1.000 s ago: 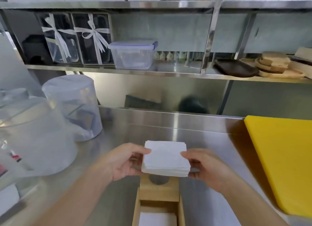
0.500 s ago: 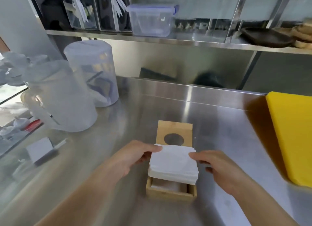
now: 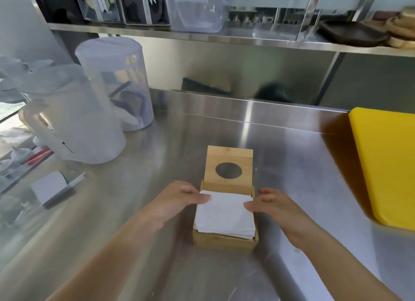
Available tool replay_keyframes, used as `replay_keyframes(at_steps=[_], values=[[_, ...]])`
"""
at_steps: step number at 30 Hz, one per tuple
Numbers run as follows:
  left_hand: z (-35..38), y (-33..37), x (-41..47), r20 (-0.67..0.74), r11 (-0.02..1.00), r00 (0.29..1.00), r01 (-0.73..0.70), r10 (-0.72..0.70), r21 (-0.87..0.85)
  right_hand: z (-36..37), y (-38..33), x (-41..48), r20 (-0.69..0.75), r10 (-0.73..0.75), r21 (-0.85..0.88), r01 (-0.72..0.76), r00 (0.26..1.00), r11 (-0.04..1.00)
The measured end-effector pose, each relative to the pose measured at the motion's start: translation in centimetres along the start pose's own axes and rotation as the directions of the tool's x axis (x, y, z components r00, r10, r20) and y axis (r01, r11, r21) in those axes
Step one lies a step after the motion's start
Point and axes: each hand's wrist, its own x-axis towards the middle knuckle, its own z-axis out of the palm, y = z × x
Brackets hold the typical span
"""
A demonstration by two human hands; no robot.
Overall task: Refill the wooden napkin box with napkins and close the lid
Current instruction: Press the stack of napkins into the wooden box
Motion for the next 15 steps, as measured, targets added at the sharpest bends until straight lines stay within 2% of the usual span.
replay_keyframes(at_steps=[9,15], values=[[-0.5,-0.6,0.5,0.020,0.938,0.986,-0.165,0.167,0.303,0.5,0.8,0.5,-0.108,-0.097,-0.212,0.072,0.989,0.975],[-0.2,-0.3,0.9,-0.006,0.879,0.976,-0.193,0.217,0.436,0.9,0.8,1.1,-0.137,-0.141,-0.344,0.086,0.981,0.935]])
